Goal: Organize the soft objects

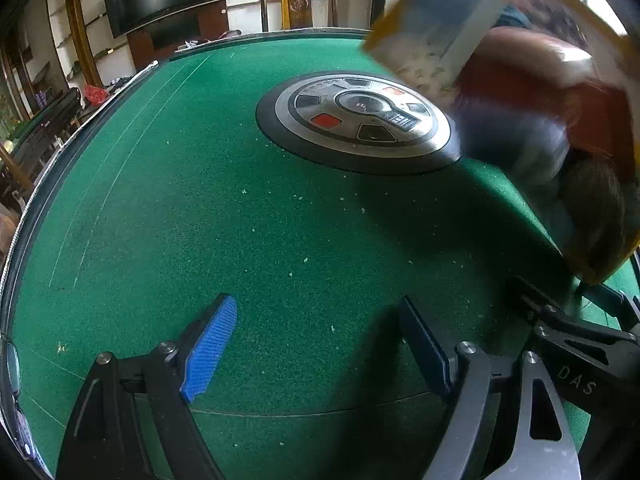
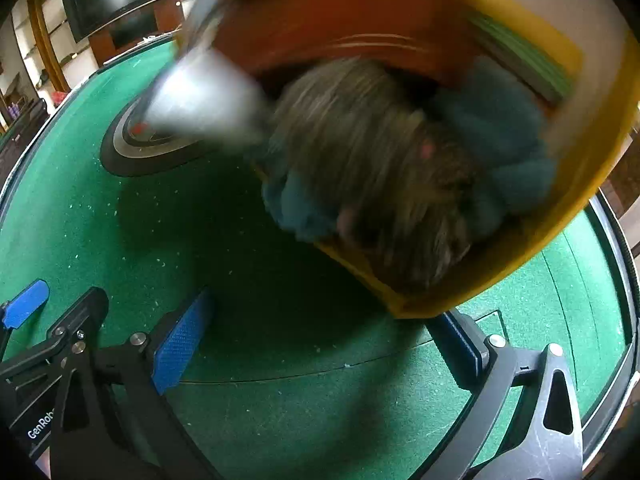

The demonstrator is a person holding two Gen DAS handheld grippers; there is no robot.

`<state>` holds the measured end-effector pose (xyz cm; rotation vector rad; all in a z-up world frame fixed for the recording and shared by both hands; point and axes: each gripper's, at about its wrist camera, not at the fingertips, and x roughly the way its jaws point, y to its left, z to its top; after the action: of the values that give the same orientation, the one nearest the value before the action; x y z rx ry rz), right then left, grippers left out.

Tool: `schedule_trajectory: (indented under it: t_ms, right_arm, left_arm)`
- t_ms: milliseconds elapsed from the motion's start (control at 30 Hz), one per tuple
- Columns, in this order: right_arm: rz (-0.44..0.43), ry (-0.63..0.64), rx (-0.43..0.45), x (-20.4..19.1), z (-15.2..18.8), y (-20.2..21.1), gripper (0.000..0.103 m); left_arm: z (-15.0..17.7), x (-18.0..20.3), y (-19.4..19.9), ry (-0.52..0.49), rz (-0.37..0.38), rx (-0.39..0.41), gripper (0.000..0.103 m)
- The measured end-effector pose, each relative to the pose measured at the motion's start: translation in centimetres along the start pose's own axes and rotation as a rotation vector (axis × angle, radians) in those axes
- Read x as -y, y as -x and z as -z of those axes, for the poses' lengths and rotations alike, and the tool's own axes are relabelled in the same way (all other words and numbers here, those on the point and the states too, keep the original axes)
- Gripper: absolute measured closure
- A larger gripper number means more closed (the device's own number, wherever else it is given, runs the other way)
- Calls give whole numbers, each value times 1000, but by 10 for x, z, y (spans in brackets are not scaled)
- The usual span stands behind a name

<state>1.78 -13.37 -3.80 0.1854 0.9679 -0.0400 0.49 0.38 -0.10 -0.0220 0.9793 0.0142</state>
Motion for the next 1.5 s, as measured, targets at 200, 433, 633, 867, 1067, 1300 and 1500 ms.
schedule_trajectory:
  t_ms: [200, 433, 633, 867, 1067, 1300, 1500]
  right_arm:
    - [0, 0, 0, 1, 2, -3, 0]
    - [0, 0, 0, 2, 5, -4, 0]
    - [0, 0, 0, 1, 4, -4, 0]
    - [0, 0, 0, 1, 4, -4, 0]
    - [0, 0, -1, 2, 5, -3, 0]
    - [0, 0, -1, 2, 5, -3, 0]
    - [0, 0, -1, 3, 5, -3, 0]
  left_arm:
    - [2, 0, 0, -1, 0, 1, 20]
    - [3, 0, -1, -3, -1, 1, 20]
    - [2, 2, 0, -3, -2, 1, 20]
    - [1, 1, 0, -2, -1, 0, 20]
    - [2, 3, 1, -2, -4, 1, 20]
    - [1, 0, 1, -1, -3, 0, 20]
    - [1, 0, 1, -1, -3, 0, 20]
